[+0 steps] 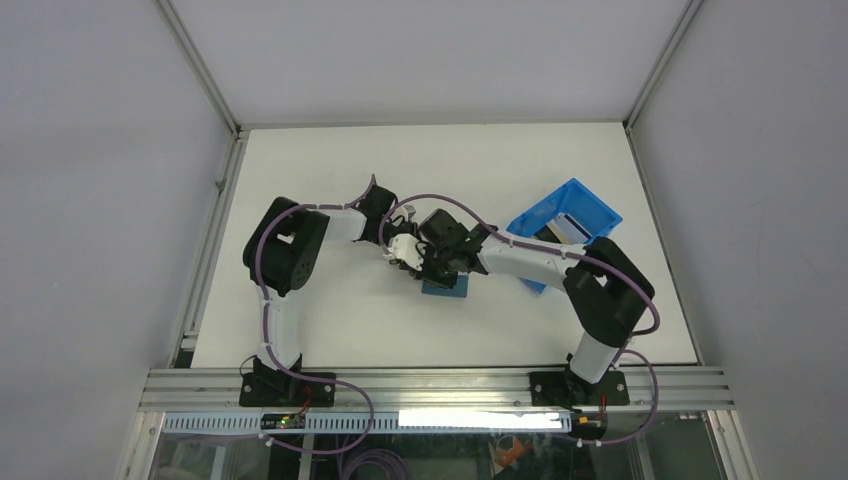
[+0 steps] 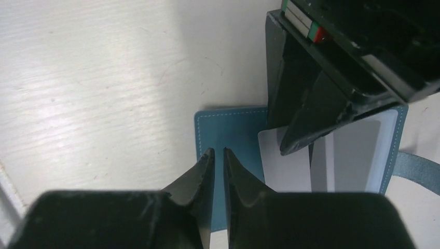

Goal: Put the credit cards into the card holder
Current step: Insert the credit card into the card holder.

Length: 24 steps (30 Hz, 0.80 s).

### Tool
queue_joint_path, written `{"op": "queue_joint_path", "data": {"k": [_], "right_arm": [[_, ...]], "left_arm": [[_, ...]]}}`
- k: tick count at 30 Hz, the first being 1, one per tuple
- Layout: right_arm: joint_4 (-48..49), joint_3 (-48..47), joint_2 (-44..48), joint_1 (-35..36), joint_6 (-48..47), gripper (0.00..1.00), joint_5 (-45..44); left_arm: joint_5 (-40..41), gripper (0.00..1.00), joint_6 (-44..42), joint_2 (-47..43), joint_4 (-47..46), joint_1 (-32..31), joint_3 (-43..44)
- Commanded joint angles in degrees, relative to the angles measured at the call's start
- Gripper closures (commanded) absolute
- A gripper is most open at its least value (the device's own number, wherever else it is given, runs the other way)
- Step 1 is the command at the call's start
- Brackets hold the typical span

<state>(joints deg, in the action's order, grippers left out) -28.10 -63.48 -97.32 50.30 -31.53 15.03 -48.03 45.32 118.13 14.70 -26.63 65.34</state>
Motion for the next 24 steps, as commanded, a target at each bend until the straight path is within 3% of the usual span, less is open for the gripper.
{"op": "queue_joint_path", "data": {"k": [1, 12, 24], "right_arm": [[5.9, -1.4, -2.8, 1.1, 1.2, 0.86, -7.9], [6.1, -2.1, -4.5, 1.9, -0.4, 0.89, -10.4], [7.1, -4.4, -7.3, 2.4, 0.4, 0.73, -19.3]], "left_arm": [[1.1, 0.75, 0.0, 0.7, 0.8, -0.2, 1.1], [1.0, 0.75, 0.2, 1.1, 0.6, -0.2, 1.4], [1.0, 0.72, 0.2, 1.4, 0.2, -0.2, 0.9]]}}
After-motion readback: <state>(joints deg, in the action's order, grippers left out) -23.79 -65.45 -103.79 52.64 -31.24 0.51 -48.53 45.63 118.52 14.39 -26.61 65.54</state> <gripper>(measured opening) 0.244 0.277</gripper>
